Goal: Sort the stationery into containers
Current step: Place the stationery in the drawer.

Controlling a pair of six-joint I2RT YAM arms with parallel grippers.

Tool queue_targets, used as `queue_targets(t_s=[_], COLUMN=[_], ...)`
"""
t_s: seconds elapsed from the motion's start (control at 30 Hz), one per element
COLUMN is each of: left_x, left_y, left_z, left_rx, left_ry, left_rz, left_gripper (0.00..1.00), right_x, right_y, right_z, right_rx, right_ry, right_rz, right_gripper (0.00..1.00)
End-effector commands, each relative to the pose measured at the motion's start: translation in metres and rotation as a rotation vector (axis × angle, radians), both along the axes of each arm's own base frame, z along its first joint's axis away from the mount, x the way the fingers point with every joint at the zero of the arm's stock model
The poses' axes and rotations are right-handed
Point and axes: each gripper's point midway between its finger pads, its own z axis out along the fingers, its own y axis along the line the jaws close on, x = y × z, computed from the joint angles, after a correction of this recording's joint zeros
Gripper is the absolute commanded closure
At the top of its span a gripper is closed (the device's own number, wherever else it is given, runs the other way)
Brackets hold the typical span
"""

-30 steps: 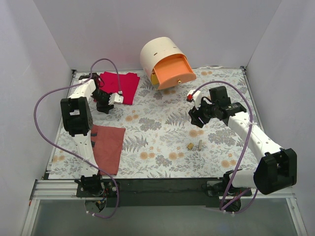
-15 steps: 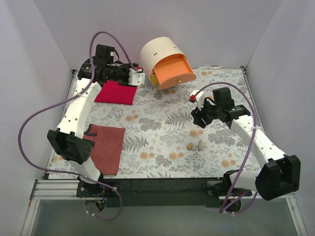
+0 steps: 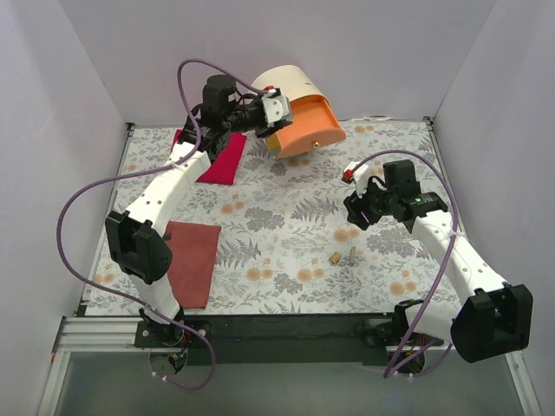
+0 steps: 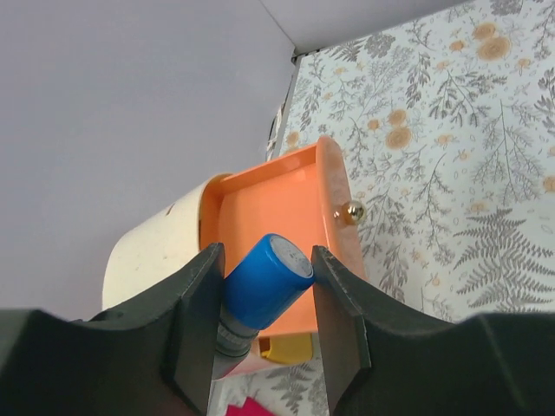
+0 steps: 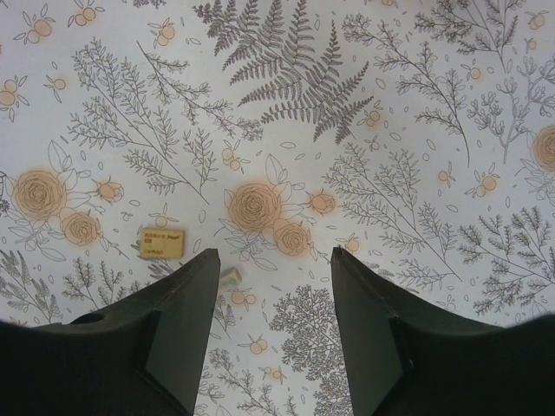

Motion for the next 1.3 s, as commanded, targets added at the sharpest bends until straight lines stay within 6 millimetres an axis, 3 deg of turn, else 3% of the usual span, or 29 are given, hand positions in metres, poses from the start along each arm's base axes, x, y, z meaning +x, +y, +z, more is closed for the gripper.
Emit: queue_targets(t_s=[0.0,0.07,0.13,0.17,0.2,0.27,0.3,0.5,0.57,0.7,0.9,1.1,1.2,1.23,1.27], left_x=[0.015,0.023,0.034,0.038,0.046,0.053,0.060,0.075,0.081,0.087,0.086,0.079,0.077,0.075,0.074], left_y=[-0.027,-0.034,-0.042,-0.045,-0.051,-0.055,-0.059,-0.066,-0.068,-0.068,-0.066,-0.065,-0.062,-0.058,-0.055], left_z=[0.021,0.018,0.001,0.005,-0.008,-0.009,-0.020,-0.040,-0.047,-0.048,-0.042,-0.038,-0.003,0.021,0.032], left_rx=[-0.117,-0.119,-0.104,-0.112,-0.103,-0.104,-0.094,-0.072,-0.068,-0.087,-0.099,-0.106,-0.186,-0.231,-0.253], left_ry=[-0.009,-0.009,0.010,0.002,0.021,0.017,0.027,0.035,0.047,0.074,0.080,0.087,0.046,0.002,-0.011], left_rz=[0.025,0.023,0.027,0.029,0.036,0.045,0.051,0.086,0.104,0.137,0.154,0.136,0.160,0.167,0.175], left_gripper=[1.00,1.00,1.00,1.00,1.00,1.00,1.00,1.00,0.95,0.62,0.46,0.43,0.40,0.39,0.38], right_x=[0.000,-0.003,-0.005,-0.008,-0.009,-0.011,-0.013,-0.021,-0.022,-0.027,-0.024,-0.018,-0.017,-0.017,-0.016], right_y=[-0.005,-0.006,-0.008,-0.010,-0.011,-0.014,-0.014,-0.020,-0.023,-0.026,-0.026,-0.024,-0.024,-0.024,-0.024], right_z=[0.007,0.005,0.006,0.002,0.003,0.001,0.002,-0.003,-0.004,-0.007,-0.009,-0.006,-0.004,-0.005,-0.004], right_rx=[0.025,0.031,0.038,0.036,0.038,0.039,0.042,0.053,0.054,0.065,0.069,0.075,0.075,0.075,0.075], right_ry=[-0.041,-0.041,-0.046,-0.036,-0.041,-0.038,-0.045,-0.042,-0.040,-0.031,-0.023,-0.021,-0.024,-0.021,-0.023], right_rz=[-0.022,-0.026,-0.033,-0.037,-0.042,-0.051,-0.053,-0.077,-0.088,-0.100,-0.104,-0.100,-0.100,-0.100,-0.100], right_gripper=[0.37,0.37,0.38,0.37,0.37,0.37,0.37,0.37,0.37,0.37,0.37,0.37,0.37,0.37,0.37])
